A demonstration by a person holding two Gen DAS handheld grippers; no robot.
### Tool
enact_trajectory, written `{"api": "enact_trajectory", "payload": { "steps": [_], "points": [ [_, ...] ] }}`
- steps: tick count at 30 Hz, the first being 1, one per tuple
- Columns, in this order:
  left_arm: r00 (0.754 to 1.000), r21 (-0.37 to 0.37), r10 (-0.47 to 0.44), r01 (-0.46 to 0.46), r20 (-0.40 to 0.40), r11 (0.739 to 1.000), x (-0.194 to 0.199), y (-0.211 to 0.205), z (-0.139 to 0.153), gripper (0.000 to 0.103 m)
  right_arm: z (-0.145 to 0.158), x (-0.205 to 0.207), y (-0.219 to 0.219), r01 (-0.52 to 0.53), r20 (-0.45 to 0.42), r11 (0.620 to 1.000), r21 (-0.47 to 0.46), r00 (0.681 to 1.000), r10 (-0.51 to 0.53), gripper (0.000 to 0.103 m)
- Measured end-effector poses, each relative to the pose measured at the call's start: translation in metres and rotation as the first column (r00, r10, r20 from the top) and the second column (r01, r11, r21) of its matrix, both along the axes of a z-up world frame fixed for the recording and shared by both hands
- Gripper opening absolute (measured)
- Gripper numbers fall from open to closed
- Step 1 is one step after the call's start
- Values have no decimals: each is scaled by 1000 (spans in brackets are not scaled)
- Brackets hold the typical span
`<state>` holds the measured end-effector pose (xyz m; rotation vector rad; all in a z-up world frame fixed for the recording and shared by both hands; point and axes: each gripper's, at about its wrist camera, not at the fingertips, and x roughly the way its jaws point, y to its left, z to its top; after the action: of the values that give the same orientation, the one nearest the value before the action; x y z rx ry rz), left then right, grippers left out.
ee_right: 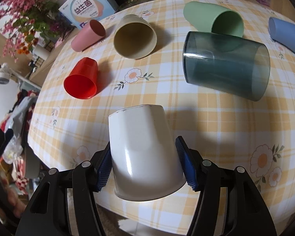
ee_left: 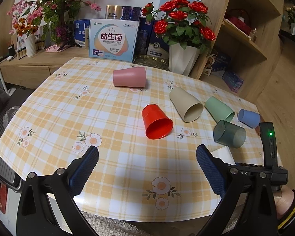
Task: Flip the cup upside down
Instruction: 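Lift the white cup with the right gripper and turn it rim-down, then lower the white cup onto the table and open the right gripper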
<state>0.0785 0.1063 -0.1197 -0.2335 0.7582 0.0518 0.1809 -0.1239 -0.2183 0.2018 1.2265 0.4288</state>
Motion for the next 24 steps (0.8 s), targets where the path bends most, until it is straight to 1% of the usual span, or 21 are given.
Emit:
{"api": "enact_trajectory", "payload": {
  "steps": [4, 11, 14, 16, 18, 20, 22, 24],
  "points": [
    [1000, 9, 6, -5, -17, 1000, 2, 1, -4, 97, -5, 2, -3, 12, -11, 1000, 9, 1000, -12, 60],
    [999, 28, 21, -20, -38, 999, 5, 0, -7, 97, -6, 2, -2, 8, -17, 1000, 24, 1000, -7, 60],
    [999, 38, 21, -20, -46, 999, 6, -2, -7, 97, 3, 0, -6, 12, 13, 999, 32, 1000, -13, 60],
    [998, 43, 23, -21, -50, 999, 7, -4, -7, 97, 11, -2, -8, -6, 48, 999, 41, 999, 4, 63],
    [998, 48, 23, -21, -55, 999, 9, -6, -7, 97, 20, -5, -13, -11, 76, 998, 57, 997, 6, 71],
    [998, 48, 21, -18, -61, 999, 10, -8, -7, 97, 27, -8, -18, -5, 105, 998, 61, 995, -1, 75],
    [998, 48, 19, -16, -67, 999, 11, -11, -7, 97, 35, -12, -26, 7, 137, 998, 64, 990, -15, 88],
    [997, 46, 14, -11, -72, 999, 12, -14, -7, 97, 42, -15, -38, 20, 169, 997, 74, 985, -33, 89]
  ]
}}
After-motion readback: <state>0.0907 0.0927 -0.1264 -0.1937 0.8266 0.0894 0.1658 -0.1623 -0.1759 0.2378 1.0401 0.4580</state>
